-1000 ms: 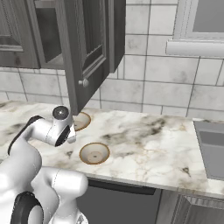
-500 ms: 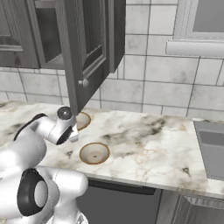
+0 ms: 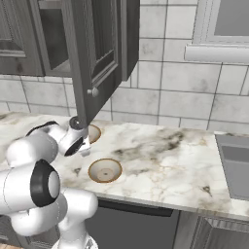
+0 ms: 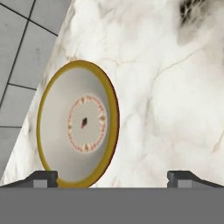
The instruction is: Pick up the bowls on the counter and stack them on top of one another in the open cabinet. Place the smaller bowl on top of the larger bowl.
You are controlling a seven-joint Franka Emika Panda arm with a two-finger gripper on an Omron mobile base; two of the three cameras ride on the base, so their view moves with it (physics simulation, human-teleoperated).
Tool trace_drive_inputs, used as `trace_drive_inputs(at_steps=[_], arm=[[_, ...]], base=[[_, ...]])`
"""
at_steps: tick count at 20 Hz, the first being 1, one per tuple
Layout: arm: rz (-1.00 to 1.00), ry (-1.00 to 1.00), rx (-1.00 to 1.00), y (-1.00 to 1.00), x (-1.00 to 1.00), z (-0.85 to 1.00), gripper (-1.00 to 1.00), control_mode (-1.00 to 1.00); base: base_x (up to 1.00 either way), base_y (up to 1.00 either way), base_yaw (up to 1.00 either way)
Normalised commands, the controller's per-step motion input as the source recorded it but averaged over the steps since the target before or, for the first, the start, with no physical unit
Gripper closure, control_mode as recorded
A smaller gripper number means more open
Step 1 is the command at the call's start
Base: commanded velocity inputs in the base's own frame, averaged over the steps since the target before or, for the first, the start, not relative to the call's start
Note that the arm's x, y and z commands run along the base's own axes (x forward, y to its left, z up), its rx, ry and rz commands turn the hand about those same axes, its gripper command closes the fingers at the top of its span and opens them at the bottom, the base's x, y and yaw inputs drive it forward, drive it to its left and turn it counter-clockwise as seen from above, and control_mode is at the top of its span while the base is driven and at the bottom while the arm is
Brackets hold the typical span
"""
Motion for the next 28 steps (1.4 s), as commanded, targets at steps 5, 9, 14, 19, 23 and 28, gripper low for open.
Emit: trace_drive_inputs(at_steps=[5,9,14,19,23,28], arm=[[0.01,0.00,0.04,0.00,0.21,-0.16,-1.00,-1.00],[0.00,-0.02,0.05,0.00,0.17,-0.17,-1.00,-1.00],[0.00,-0.03,0.05,0.01,0.16,-0.17,-1.00,-1.00],[0.00,-0.03,0.04,0.06,0.15,-0.17,-1.00,-1.00],[0.00,-0.03,0.03,0.07,0.15,-0.18,-1.00,-1.00],[0.00,-0.04,0.03,0.05,0.15,-0.17,-1.00,-1.00]], base=[[0.00,0.00,0.00],[0.00,0.00,0.00],[0.00,0.00,0.00],[0.00,0.00,0.00],[0.00,0.00,0.00],[0.00,0.00,0.00]])
